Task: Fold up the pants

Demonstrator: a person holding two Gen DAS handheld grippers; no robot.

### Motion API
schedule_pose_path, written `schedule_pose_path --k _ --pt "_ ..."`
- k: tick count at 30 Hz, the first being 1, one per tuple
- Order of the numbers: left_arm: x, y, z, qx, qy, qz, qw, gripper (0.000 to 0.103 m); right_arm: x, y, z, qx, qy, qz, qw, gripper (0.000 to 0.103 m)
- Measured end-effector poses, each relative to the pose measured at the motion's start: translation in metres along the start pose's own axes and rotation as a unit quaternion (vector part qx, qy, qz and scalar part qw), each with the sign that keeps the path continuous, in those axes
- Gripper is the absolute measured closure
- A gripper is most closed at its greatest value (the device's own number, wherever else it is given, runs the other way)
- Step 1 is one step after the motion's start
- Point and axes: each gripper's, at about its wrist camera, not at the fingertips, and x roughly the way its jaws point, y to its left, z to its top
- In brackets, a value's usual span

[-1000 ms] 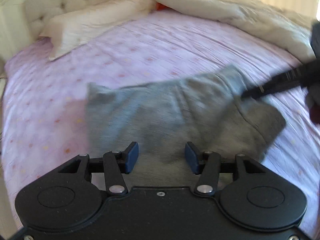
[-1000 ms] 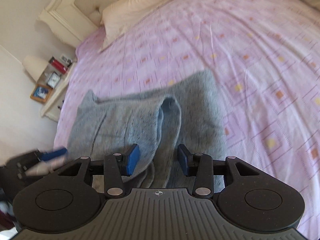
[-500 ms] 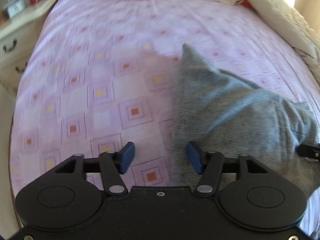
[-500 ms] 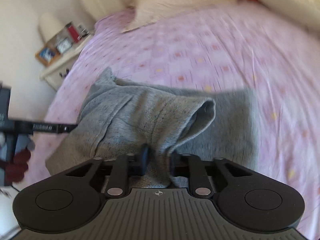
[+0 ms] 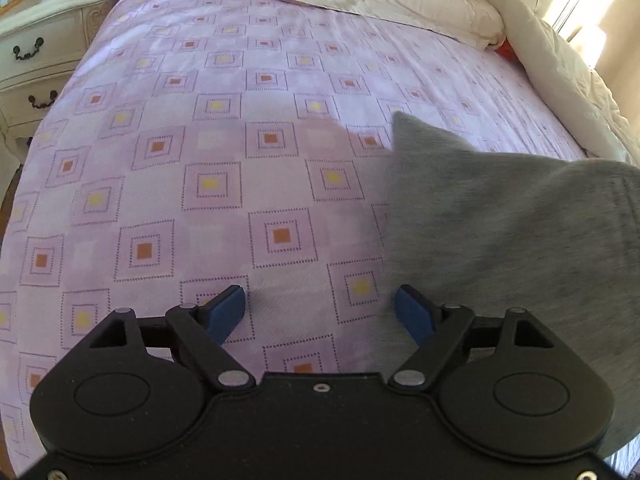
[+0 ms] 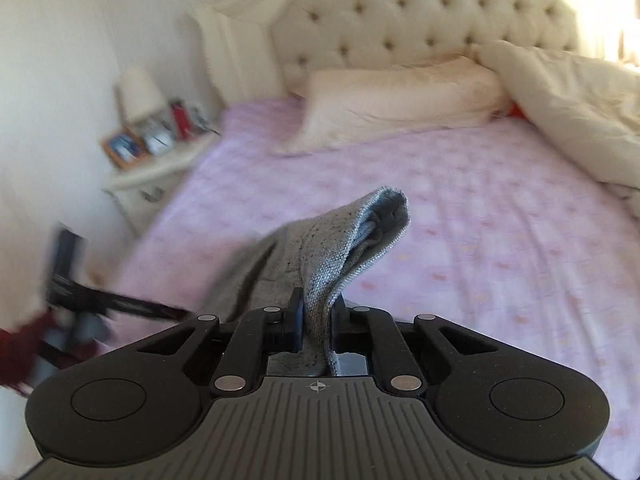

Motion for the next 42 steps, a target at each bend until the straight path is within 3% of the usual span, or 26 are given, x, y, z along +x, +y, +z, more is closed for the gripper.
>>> schedule_pose_path --k 5,12,16,18,20,22,23,25,26,30,32,35,37,42 --pt "-0.003 -0.008 0.000 0.029 -0.005 0.004 0.9996 0.022 0.058 -0.033 -0.042 0.024 0.103 -0.077 0.991 0.091" --pt "-0.022 -0.046 0.005 0.096 -0.028 -0.018 0.9948 0.022 0.054 -0.036 -0.043 0.024 0.090 -0.073 0.993 0.090" --pt "-0.036 -0.080 0.009 0.150 -0.045 -0.055 0.9861 0.022 0.057 -0.037 -0.043 0.029 0.090 -0.071 0.993 0.090" --pt "-0.034 -0.094 -0.002 0.187 -0.032 -0.070 0.9794 0.022 0.053 -0.031 -0.043 0.033 0.089 -0.072 0.993 0.090" --pt "-0.023 -0.104 -0.022 0.229 0.010 -0.073 0.9707 0.022 0.051 -0.032 -0.044 0.037 0.090 -0.065 0.993 0.090" --pt "-0.005 -0.104 -0.041 0.246 0.056 -0.038 0.9668 0.022 0.050 -0.031 -0.045 0.038 0.090 -0.064 0.993 0.090" --pt "0.004 -0.098 -0.049 0.231 0.077 -0.039 0.9691 0.020 0.050 -0.030 -0.045 0.036 0.090 -0.064 0.993 0.090" --pt "0.006 -0.080 -0.051 0.163 0.077 -0.061 0.9818 0.017 0.049 -0.030 -0.045 0.042 0.090 -0.064 0.993 0.089" --pt "0.005 -0.078 -0.047 0.154 0.080 -0.066 0.9826 0.018 0.048 -0.031 -0.045 0.045 0.090 -0.062 0.993 0.089" --pt "-0.017 -0.082 -0.026 0.162 0.030 -0.050 0.9850 0.030 0.040 -0.031 -0.039 0.065 0.073 -0.077 0.992 0.083" --pt "-0.032 -0.090 -0.014 0.184 -0.017 -0.026 0.9824 0.030 0.031 -0.020 -0.036 0.041 0.036 -0.114 0.992 0.083" --pt "-0.042 -0.100 0.008 0.200 -0.061 -0.028 0.9775 0.028 0.019 0.003 -0.030 -0.033 -0.045 -0.174 0.983 0.082" --pt "-0.036 -0.110 0.023 0.208 -0.075 -0.024 0.9749 0.028 0.018 0.009 -0.022 -0.057 -0.069 -0.154 0.984 0.081" --pt "0.004 -0.133 0.053 0.205 -0.065 -0.010 0.9767 0.028 0.053 0.015 -0.011 -0.058 -0.034 -0.072 0.995 0.081"
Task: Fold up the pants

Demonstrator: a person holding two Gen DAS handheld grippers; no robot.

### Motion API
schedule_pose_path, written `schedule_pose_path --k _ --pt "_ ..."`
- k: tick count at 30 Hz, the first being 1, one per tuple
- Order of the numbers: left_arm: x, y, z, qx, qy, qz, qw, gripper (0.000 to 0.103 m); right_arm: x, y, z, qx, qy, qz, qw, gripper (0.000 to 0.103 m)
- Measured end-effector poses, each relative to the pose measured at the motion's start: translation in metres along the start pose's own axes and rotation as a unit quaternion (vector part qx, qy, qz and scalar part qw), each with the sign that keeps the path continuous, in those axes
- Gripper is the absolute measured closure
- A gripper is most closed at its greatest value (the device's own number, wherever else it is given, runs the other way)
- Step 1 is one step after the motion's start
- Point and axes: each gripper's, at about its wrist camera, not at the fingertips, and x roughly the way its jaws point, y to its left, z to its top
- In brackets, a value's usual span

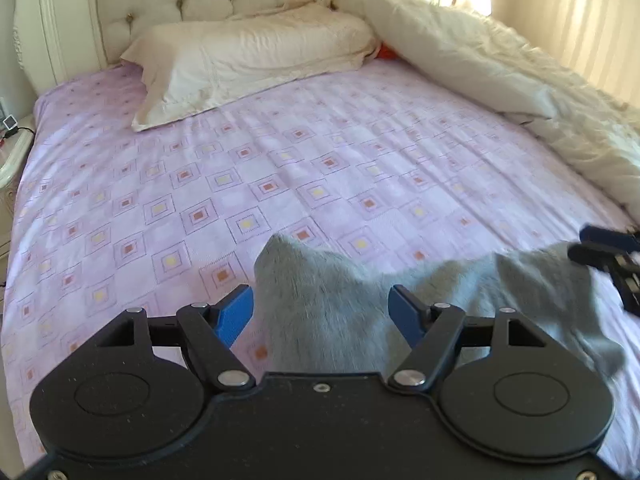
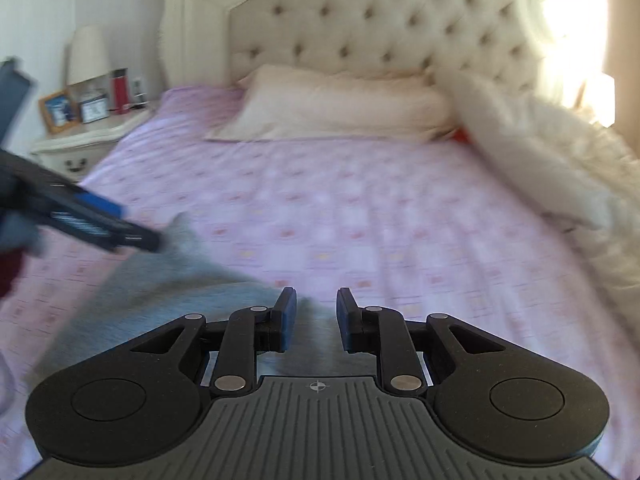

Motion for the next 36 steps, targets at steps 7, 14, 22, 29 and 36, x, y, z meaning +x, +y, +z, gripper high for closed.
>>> schedule_pose_path --k 7,14,22,29,36 --pt "0.067 0.018 0.008 -0.049 0.052 0.043 0.9966 0.025 0.034 -0.008 -0.024 0.004 0.062 -0.011 0.998 0.085" --pt "0.089 0.027 -0.003 -0.042 0.058 0.062 0.9955 0.023 0.009 -0.014 -0.032 -0.012 0.036 0.007 0.999 0.083" --pt "0.024 0.023 0.003 -0.042 0.018 0.019 0.9988 0.028 -0.021 -0.056 -0.042 0.088 0.038 -0.005 0.995 0.063" --pt "0.011 0.014 -0.038 -0.063 0.080 -0.028 0.9944 0.027 -0.012 -0.087 -0.069 0.184 0.093 0.027 0.978 0.049" --pt "0.018 0.014 -0.065 -0.099 0.111 -0.043 0.9879 0.018 0.005 -0.099 -0.083 0.272 0.102 0.075 0.954 0.036"
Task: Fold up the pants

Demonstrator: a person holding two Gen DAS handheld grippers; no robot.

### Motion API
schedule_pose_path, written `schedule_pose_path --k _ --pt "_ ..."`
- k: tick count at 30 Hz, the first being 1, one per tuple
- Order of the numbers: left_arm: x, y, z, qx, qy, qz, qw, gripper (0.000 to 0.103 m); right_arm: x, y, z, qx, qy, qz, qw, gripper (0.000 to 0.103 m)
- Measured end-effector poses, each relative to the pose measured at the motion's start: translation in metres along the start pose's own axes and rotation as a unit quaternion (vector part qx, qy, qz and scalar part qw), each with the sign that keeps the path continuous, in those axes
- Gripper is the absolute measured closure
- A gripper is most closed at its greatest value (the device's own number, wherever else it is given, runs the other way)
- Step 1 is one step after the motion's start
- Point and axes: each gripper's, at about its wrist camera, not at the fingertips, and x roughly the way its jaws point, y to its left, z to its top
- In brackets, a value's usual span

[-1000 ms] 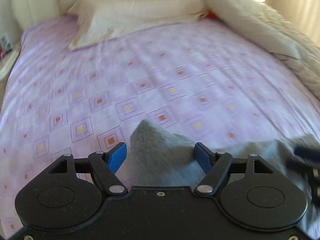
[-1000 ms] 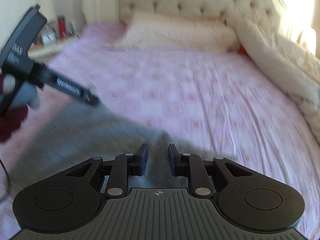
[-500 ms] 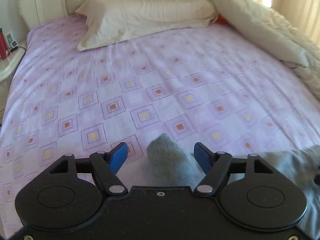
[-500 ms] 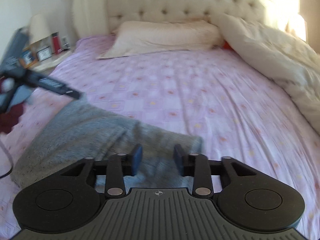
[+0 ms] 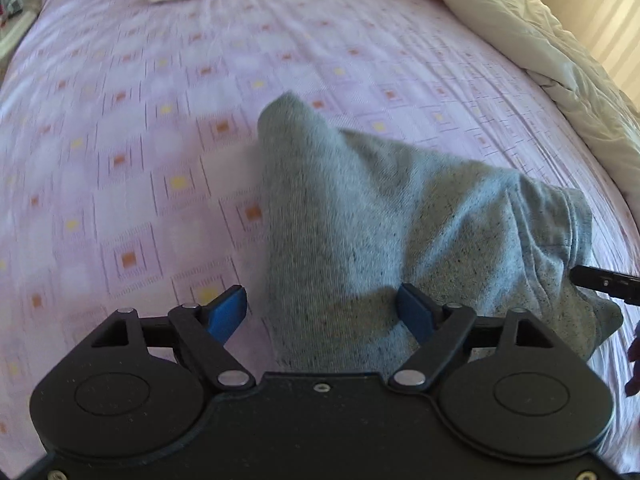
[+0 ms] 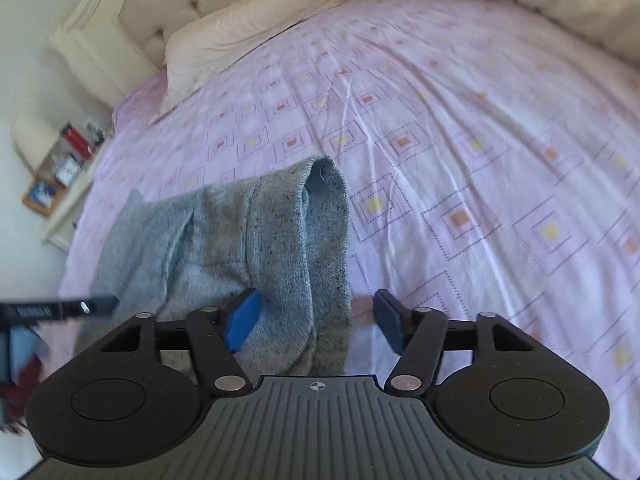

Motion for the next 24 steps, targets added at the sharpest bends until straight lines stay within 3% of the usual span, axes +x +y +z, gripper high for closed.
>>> schedule_pose_path --k 6,12,14,15,16,18,20,23,24 --pt "0.012 -0.005 0.001 0.018 -0.002 -0.015 0.9997 0.004 0.012 0.015 0.001 -0.046 -0.018 0.012 0.999 0.023" --pt "0.023 -0.016 0.007 0.038 -0.017 -0.018 0.9990 0.000 0.018 0.028 0.001 -0.081 -0.013 0.008 0.997 0.024" --pt "0.023 -0.017 0.006 0.037 -0.018 -0.013 0.9991 0.000 0.017 0.030 0.000 -0.095 -0.004 0.020 0.995 0.041" --pt "0.022 -0.017 0.006 0.032 -0.017 -0.014 0.9992 0.000 0.014 0.031 -0.001 -0.095 -0.004 0.022 0.995 0.057" --pt "0.022 -0.017 0.005 0.025 -0.015 -0.015 0.9995 0.001 0.010 0.033 -0.002 -0.098 -0.011 0.022 0.995 0.066" --pt "0.018 -0.016 0.004 0.014 -0.010 -0.016 0.9997 0.010 0.002 0.042 -0.004 -0.123 -0.024 0.018 0.992 0.072" --pt "0.010 -0.019 0.000 0.018 -0.025 -0.009 0.9995 0.044 -0.006 0.057 -0.005 -0.155 -0.038 0.009 0.987 0.074" --pt "-0.006 -0.033 -0.003 0.046 -0.047 0.012 0.9977 0.065 -0.018 0.070 0.006 -0.158 -0.060 0.024 0.985 0.076" --pt "-0.011 -0.036 -0.002 0.054 -0.053 0.016 0.9970 0.066 -0.023 0.073 0.013 -0.157 -0.070 0.033 0.985 0.077"
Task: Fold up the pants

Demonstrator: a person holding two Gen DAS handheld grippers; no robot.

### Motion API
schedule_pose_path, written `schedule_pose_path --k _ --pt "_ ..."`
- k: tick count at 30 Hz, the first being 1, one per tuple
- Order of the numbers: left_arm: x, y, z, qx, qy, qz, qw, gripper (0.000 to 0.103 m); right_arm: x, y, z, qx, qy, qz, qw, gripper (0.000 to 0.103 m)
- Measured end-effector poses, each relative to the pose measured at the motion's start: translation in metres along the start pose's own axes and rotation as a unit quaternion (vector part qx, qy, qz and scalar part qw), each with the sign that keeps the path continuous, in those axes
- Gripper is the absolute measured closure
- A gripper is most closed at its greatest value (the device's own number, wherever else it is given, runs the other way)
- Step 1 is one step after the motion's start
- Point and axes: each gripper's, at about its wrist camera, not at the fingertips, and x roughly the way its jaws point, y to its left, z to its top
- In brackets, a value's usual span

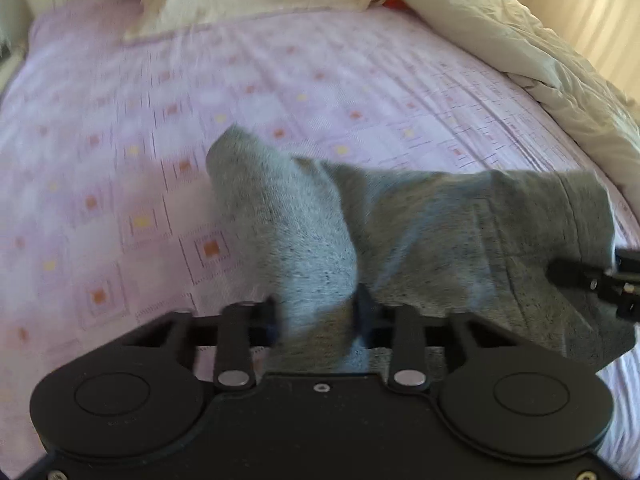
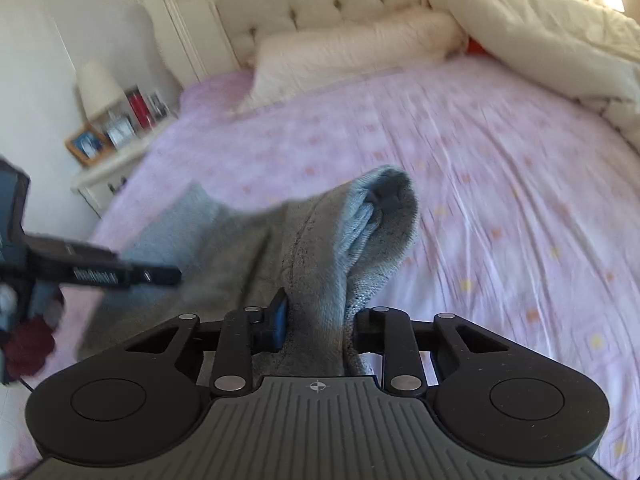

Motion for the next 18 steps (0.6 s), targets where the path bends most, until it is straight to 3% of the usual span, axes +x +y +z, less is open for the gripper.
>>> schedule_pose_path --k 5,10,12,14,16,18 --pt "-0.023 0.003 0.021 0.002 -0.042 0.003 0.9991 0.069 0.005 0.004 0.049 -0.043 -0.046 0.007 0.998 0.077" --pt "-0.020 0.019 0.078 0.003 -0.083 0.021 0.9963 0.066 0.052 -0.011 0.097 -0.075 -0.069 0.002 0.995 0.075" --pt "-0.010 0.030 0.100 -0.020 -0.092 0.033 0.9950 0.061 0.085 -0.021 0.114 -0.064 -0.043 -0.021 0.997 0.071" --pt "0.007 0.040 0.118 -0.047 -0.081 0.057 0.9940 0.051 0.112 -0.033 0.121 -0.041 -0.012 -0.078 0.996 0.070" --pt "0.024 0.050 0.127 -0.075 -0.061 0.088 0.9915 0.052 0.119 -0.038 0.117 -0.042 -0.017 -0.127 0.991 0.070" --pt "0.032 0.053 0.125 -0.093 -0.052 0.119 0.9871 0.055 0.109 -0.035 0.109 -0.046 -0.030 -0.129 0.990 0.070"
